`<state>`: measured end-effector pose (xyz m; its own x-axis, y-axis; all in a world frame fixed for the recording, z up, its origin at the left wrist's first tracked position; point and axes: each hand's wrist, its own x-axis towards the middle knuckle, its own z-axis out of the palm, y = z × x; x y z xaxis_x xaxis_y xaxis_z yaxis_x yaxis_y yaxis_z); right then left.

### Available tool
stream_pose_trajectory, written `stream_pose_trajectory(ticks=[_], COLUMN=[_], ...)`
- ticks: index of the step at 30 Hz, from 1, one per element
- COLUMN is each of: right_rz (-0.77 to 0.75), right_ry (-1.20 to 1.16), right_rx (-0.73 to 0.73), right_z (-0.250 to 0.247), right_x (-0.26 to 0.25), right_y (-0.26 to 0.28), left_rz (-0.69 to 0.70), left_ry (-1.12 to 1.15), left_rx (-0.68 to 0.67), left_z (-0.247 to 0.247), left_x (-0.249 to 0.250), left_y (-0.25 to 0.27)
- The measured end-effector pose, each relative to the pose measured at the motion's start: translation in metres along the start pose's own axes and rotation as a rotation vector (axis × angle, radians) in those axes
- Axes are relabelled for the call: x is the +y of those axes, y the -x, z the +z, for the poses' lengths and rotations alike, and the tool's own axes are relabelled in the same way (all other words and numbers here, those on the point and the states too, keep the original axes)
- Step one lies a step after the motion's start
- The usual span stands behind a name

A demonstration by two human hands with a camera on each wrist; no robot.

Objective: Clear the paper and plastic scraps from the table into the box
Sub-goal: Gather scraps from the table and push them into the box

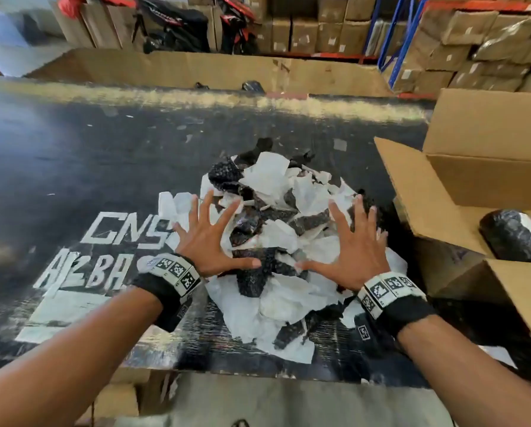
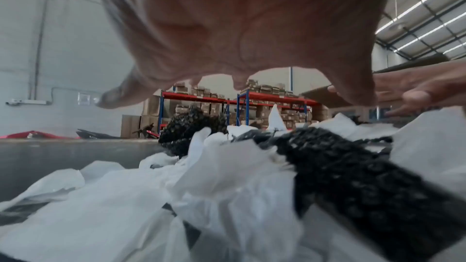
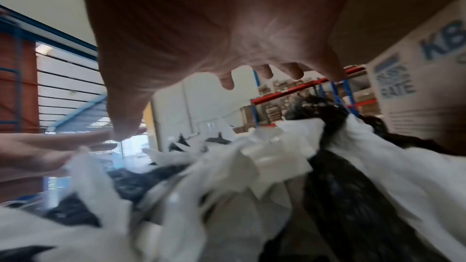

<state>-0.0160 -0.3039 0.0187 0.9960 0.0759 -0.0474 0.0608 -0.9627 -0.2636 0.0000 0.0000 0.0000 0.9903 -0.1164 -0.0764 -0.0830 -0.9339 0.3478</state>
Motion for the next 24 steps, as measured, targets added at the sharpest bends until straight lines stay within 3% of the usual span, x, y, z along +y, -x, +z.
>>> stream_pose_trajectory(ticks=[4, 11, 13, 16, 18, 21, 24], right_rz=[0.128, 0.023, 0.025, -0.013, -0.063, -0.127, -0.151], right_ry=[-0.117, -0.141, -0.137, -0.139, -0.114, -0.047, 0.006], right_rx=[-0.098, -0.348, -0.351, -0.338, -0.369, -0.428, -0.477], right_z=[0.013, 0.032, 0.03, 0.022, 0.016, 0.017, 0.027], right_x=[0.006, -0.007, -0.007, 0.0, 0.002, 0.0, -0.004], right_y=[-0.028, -0.062, -0.062, -0.058, -0.056, -0.059, -0.064], left_rz=[-0.02, 0.03, 0.041, 0.108, 0.143, 0.099, 0.07], left_ry=[-0.022, 0.017, -0.064, -0.128, -0.12, -0.114, -0.049], left_rx=[-0.11, -0.336, -0.256, 0.061, 0.176, 0.143, -0.02], left_z=[0.011, 0.035, 0.032, 0.013, -0.002, -0.016, -0.013], left_x=[-0.01, -0.013, -0.007, -0.006, -0.012, -0.019, -0.023], left_y=[-0.036, -0.074, -0.068, -0.06, -0.071, -0.109, -0.149])
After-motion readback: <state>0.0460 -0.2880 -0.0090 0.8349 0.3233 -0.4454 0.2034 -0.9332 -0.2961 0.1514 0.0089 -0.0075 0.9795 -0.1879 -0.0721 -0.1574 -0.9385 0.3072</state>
